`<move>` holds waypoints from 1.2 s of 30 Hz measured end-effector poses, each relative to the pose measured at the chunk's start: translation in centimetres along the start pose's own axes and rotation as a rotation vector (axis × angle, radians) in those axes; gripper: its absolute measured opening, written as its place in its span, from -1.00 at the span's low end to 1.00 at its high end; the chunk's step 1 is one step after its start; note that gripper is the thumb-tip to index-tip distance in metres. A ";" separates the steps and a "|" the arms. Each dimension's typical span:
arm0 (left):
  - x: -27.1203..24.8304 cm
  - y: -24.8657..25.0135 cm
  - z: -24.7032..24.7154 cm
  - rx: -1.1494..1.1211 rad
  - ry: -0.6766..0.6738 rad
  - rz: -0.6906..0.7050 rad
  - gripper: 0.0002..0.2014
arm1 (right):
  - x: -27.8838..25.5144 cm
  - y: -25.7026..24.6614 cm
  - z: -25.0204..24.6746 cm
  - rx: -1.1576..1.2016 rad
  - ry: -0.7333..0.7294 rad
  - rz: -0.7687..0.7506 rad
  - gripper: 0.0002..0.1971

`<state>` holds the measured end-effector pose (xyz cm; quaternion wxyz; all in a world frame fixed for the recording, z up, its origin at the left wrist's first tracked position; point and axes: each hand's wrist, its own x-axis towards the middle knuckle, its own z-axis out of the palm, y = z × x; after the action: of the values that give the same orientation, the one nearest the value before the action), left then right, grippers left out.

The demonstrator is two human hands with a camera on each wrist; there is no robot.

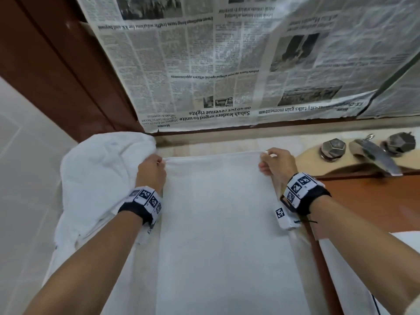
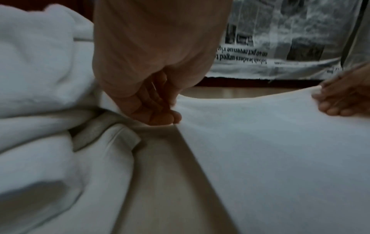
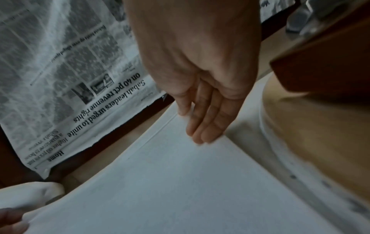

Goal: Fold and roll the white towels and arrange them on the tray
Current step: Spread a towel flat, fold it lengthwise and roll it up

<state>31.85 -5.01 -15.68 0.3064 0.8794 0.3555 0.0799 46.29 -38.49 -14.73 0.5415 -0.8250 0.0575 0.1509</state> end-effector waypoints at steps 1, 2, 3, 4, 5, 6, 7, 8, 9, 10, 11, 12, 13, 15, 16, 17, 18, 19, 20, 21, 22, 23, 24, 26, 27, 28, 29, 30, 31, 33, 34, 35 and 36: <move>0.2 -0.1 0.4 0.059 0.000 0.006 -0.87 | 0.5 0.3 0.4 -0.013 -0.006 0.004 -0.85; 0.3 -0.1 0.7 0.119 -0.002 0.025 -0.88 | 1.0 0.4 0.7 -0.027 -0.002 0.009 -0.85; 0.3 0.0 1.0 0.178 -0.003 0.042 -0.89 | 1.5 0.5 1.0 -0.042 0.006 0.016 -0.85; 0.3 0.0 1.2 0.231 0.004 0.059 -0.89 | 1.7 0.5 1.2 -0.058 0.014 0.021 -0.86; 0.3 0.1 1.3 0.266 0.014 0.066 -0.88 | 2.0 0.4 1.4 -0.075 0.026 0.029 -0.87; 0.4 0.1 1.5 0.273 0.012 0.061 -0.87 | 2.1 0.3 1.4 -0.088 0.036 0.036 -0.85; 0.4 0.0 1.6 0.254 0.009 0.054 -0.87 | 2.1 0.3 1.5 -0.108 0.044 0.031 -0.80; 0.3 0.0 1.7 0.214 0.010 0.054 -0.85 | 1.8 0.2 1.4 -0.158 0.044 0.003 -0.73; -0.1 -0.1 1.8 0.169 0.019 0.076 -0.82 | 1.1 0.1 1.4 -0.230 0.036 -0.053 -0.64; -0.9 -0.2 1.8 0.135 0.046 0.121 -0.77 | -0.2 0.1 1.5 -0.302 0.023 -0.129 -0.56; -2.3 -0.4 1.9 0.117 0.066 0.171 -0.70 | -1.9 0.3 1.8 -0.351 0.013 -0.216 -0.52; -4.3 -0.6 2.3 0.100 0.062 0.209 -0.64 | -4.0 0.6 2.4 -0.387 -0.010 -0.296 -0.51; -6.5 -0.7 2.7 0.089 0.034 0.240 -0.60 | -6.1 1.1 3.2 -0.431 -0.058 -0.360 -0.50; -10.3 -0.4 3.9 0.143 -0.054 0.292 -0.48 | -9.8 2.4 5.1 -0.616 -0.232 -0.422 -0.45; -11.4 0.1 4.5 0.195 -0.122 0.305 -0.39 | -10.9 3.1 6.1 -0.746 -0.304 -0.453 -0.43; -12.1 0.4 5.2 0.262 -0.193 0.313 -0.32 | -11.5 3.7 6.9 -0.856 -0.348 -0.490 -0.41; -12.4 0.6 5.9 0.331 -0.251 0.314 -0.29 | -11.7 4.3 7.7 -0.931 -0.378 -0.524 -0.39; -12.5 0.8 6.4 0.383 -0.299 0.306 -0.29 | -11.8 4.7 8.2 -0.975 -0.399 -0.549 -0.36; -12.6 0.9 6.6 0.416 -0.330 0.297 -0.30 | -11.7 5.0 8.6 -1.013 -0.417 -0.550 -0.31; -12.8 0.8 6.8 0.442 -0.347 0.291 -0.31 | -11.5 5.3 8.7 -1.051 -0.428 -0.541 -0.26; -12.9 0.5 6.9 0.463 -0.346 0.295 -0.31 | -11.3 5.5 8.6 -1.087 -0.434 -0.520 -0.24; -12.9 0.2 6.6 0.478 -0.342 0.297 -0.33 | -11.0 5.7 8.3 -1.117 -0.421 -0.494 -0.25; -12.6 -0.3 6.3 0.489 -0.340 0.288 -0.35 | -10.7 5.9 7.7 -1.131 -0.403 -0.459 -0.30; -11.6 -1.5 5.2 0.512 -0.341 0.236 -0.42 | -9.9 6.1 5.8 -1.134 -0.363 -0.372 -0.38; -11.2 -2.1 4.5 0.514 -0.330 0.206 -0.43 | -9.5 6.1 4.8 -1.136 -0.338 -0.322 -0.39; -10.9 -2.7 4.0 0.508 -0.318 0.180 -0.42 | -9.3 6.1 3.7 -1.135 -0.309 -0.274 -0.39; -10.9 -3.2 3.5 0.503 -0.312 0.162 -0.40 | -9.3 6.1 3.0 -1.127 -0.278 -0.237 -0.38; -11.1 -3.3 3.2 0.494 -0.306 0.156 -0.38 | -9.7 6.0 2.6 -1.114 -0.250 -0.224 -0.37; -11.7 -3.1 3.1 0.473 -0.301 0.163 -0.35 | -10.5 5.8 2.6 -1.094 -0.231 -0.238 -0.35; -13.3 -2.2 3.3 0.415 -0.315 0.219 -0.26 | -13.1 5.6 3.4 -1.045 -0.269 -0.315 -0.24; -14.1 -1.8 3.7 0.395 -0.337 0.254 -0.25 | -14.6 5.7 3.9 -1.032 -0.323 -0.344 -0.18; -14.9 -1.5 4.2 0.384 -0.358 0.280 -0.26 | -15.9 6.0 4.4 -1.032 -0.375 -0.358 -0.15; -15.5 -1.4 4.5 0.389 -0.376 0.289 -0.27 | -16.9 6.3 4.6 -1.037 -0.408 -0.350 -0.14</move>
<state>21.28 -16.83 -18.95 0.1779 0.9624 0.1725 -0.1109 27.77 -38.05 -16.67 0.0838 -0.9338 -0.2666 0.2234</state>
